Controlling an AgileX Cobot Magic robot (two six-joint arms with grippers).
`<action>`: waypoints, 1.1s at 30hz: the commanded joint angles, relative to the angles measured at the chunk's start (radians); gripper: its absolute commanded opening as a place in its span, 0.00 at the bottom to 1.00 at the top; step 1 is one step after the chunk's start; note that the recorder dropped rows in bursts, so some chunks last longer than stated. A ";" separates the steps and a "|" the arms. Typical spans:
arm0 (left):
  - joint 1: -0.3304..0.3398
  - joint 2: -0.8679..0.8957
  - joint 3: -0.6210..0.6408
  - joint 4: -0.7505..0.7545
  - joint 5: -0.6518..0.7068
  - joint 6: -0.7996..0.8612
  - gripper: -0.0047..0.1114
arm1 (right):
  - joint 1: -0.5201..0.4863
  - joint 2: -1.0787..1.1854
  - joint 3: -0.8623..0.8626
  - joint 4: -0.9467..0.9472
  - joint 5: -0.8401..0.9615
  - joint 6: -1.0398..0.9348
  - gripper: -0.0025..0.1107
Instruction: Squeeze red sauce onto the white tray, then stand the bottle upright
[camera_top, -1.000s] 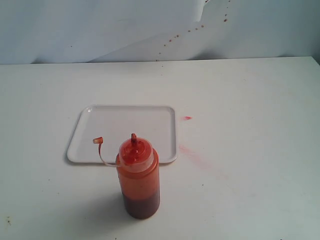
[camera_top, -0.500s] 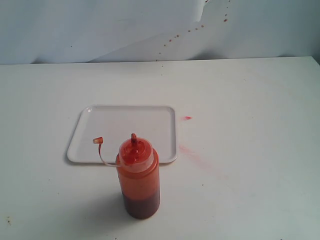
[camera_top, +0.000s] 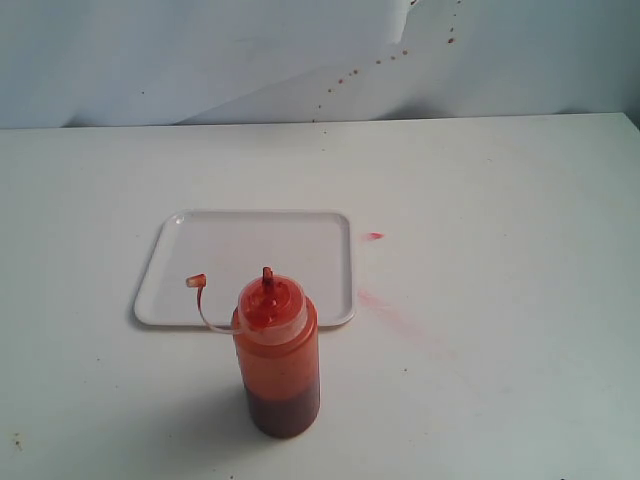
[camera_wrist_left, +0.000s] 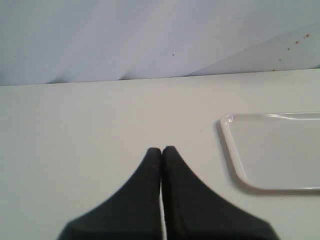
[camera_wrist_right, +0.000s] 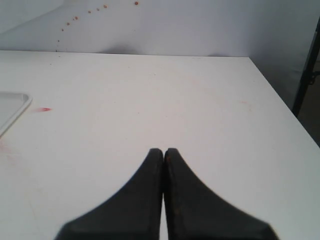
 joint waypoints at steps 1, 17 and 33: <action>0.001 -0.002 0.007 0.003 -0.024 -0.003 0.04 | 0.004 -0.004 0.003 -0.006 -0.007 0.003 0.02; 0.001 -0.002 0.007 -0.082 -0.044 -0.010 0.04 | 0.004 -0.004 0.003 -0.006 -0.007 0.003 0.02; 0.001 -0.002 0.007 -0.229 -0.428 -0.010 0.04 | 0.004 -0.004 0.003 -0.006 -0.007 0.003 0.02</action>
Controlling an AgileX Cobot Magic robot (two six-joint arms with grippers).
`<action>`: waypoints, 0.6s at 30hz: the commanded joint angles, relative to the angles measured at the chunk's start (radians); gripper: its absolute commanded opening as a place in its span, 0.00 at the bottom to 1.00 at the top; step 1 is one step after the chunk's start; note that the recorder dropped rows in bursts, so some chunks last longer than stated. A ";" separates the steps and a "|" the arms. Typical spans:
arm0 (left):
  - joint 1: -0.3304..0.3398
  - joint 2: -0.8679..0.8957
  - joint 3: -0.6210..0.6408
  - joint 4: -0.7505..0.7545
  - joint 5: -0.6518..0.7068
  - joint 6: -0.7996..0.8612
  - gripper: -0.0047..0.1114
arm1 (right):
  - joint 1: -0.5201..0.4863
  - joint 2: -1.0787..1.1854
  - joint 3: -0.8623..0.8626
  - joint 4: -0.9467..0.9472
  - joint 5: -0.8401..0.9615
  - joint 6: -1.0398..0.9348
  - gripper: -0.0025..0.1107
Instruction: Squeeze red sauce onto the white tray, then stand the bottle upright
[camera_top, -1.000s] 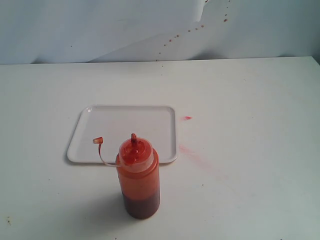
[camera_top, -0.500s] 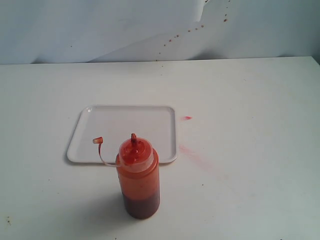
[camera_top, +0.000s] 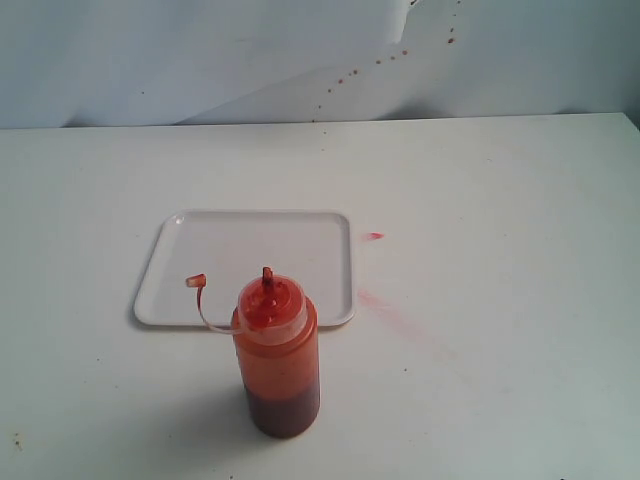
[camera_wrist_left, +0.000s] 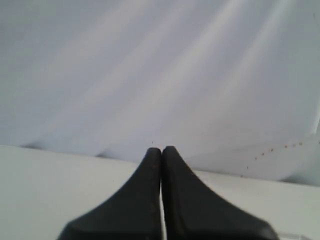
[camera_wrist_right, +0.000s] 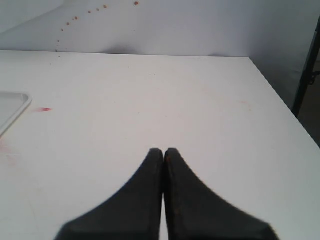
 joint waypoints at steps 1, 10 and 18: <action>0.001 -0.002 0.007 -0.019 -0.148 -0.007 0.04 | 0.004 -0.004 0.003 -0.006 -0.007 0.003 0.02; 0.001 -0.002 0.007 -0.019 -0.269 -0.036 0.04 | 0.004 -0.004 0.003 -0.006 -0.007 0.003 0.02; 0.001 -0.002 0.007 -0.019 -0.383 -0.052 0.04 | 0.004 -0.004 0.003 -0.006 -0.007 0.003 0.02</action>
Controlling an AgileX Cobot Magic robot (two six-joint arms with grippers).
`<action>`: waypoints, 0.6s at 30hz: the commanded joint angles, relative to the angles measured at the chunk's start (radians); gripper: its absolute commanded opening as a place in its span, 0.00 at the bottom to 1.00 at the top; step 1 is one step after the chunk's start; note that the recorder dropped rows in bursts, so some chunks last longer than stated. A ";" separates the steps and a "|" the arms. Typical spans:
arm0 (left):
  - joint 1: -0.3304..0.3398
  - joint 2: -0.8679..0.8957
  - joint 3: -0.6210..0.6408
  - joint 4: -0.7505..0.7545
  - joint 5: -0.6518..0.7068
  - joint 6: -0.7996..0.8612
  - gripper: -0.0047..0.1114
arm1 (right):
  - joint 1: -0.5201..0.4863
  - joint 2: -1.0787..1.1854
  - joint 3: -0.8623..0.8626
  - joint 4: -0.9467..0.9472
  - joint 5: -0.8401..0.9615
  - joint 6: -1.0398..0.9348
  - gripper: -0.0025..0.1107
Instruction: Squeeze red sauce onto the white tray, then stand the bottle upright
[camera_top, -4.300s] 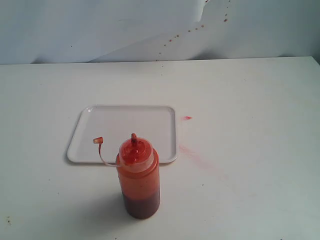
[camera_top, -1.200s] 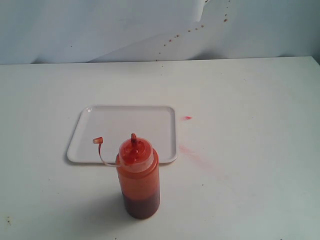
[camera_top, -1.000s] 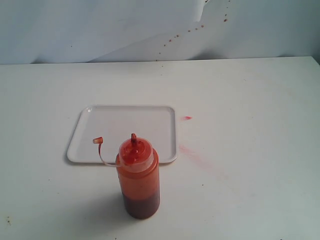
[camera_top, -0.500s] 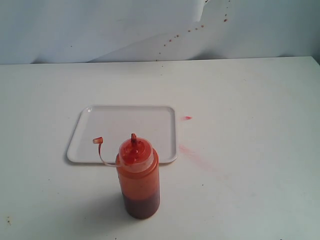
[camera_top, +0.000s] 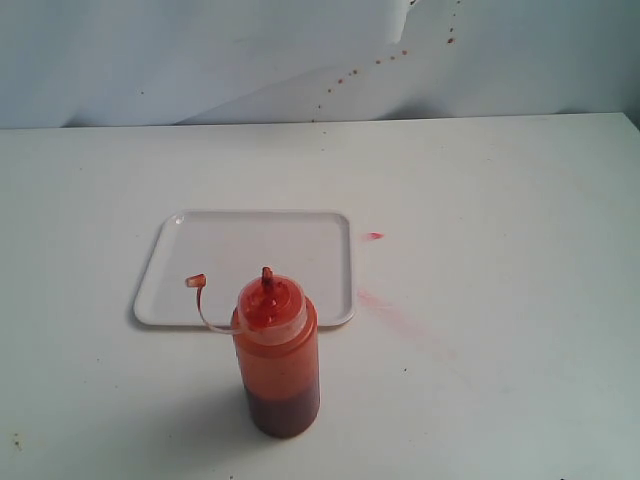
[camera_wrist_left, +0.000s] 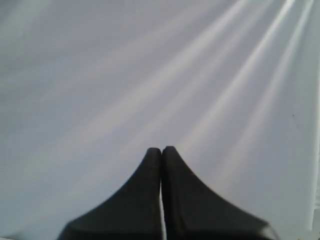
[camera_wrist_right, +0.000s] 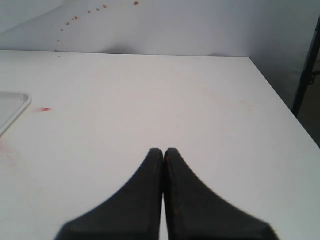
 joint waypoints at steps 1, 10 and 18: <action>0.001 -0.002 0.007 -0.012 -0.102 -0.039 0.04 | 0.004 -0.004 0.003 -0.006 -0.007 0.003 0.02; 0.001 -0.002 0.007 0.008 -0.340 -0.062 0.04 | 0.004 -0.004 0.003 -0.006 -0.007 0.003 0.02; 0.001 0.007 0.007 0.016 -0.350 -0.095 0.04 | 0.004 -0.004 0.003 -0.006 -0.007 0.003 0.02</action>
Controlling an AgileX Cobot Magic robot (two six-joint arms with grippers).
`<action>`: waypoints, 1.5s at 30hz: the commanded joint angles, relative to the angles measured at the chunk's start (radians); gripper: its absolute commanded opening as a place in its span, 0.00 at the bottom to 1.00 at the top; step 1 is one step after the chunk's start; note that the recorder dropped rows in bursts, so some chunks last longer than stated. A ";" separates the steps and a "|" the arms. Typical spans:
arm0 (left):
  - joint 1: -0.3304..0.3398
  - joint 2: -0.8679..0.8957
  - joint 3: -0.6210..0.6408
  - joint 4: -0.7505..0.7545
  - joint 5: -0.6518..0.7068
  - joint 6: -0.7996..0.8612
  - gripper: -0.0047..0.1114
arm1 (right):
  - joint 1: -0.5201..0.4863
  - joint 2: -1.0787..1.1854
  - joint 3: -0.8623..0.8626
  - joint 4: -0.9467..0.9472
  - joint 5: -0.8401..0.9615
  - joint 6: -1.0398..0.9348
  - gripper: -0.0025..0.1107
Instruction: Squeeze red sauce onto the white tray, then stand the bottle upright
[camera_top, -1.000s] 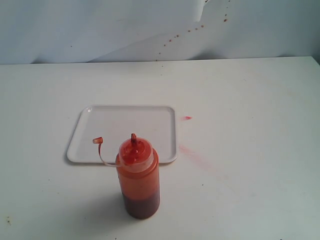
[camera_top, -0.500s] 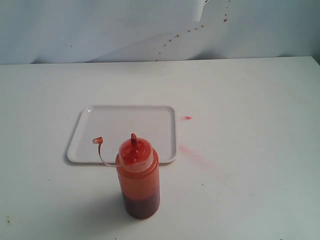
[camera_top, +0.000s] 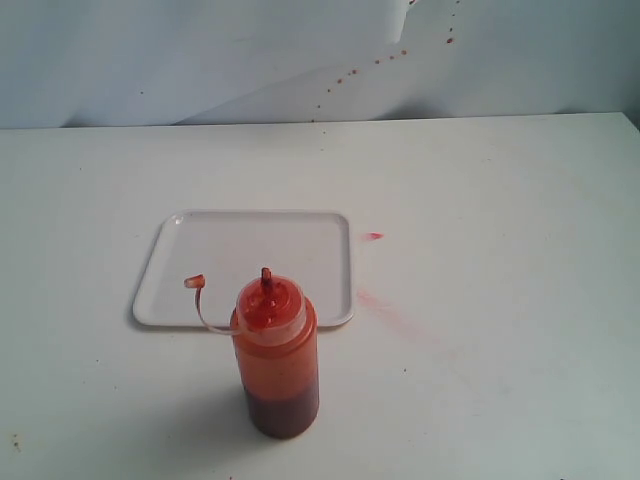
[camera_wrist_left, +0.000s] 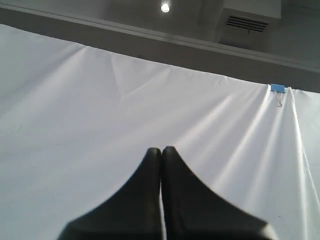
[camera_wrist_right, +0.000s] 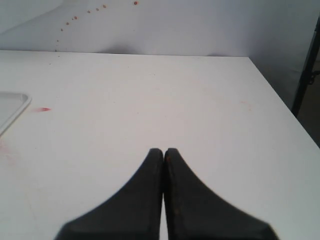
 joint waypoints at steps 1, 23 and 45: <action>0.001 0.028 -0.003 0.022 -0.014 -0.034 0.04 | 0.004 -0.004 0.003 -0.006 -0.007 0.003 0.02; -0.004 1.483 -0.163 1.069 -0.555 -0.031 0.04 | 0.004 -0.004 0.003 -0.006 -0.007 0.003 0.02; -0.004 2.010 -0.470 1.489 -0.555 -0.081 0.04 | 0.004 -0.004 0.003 -0.006 -0.007 0.003 0.02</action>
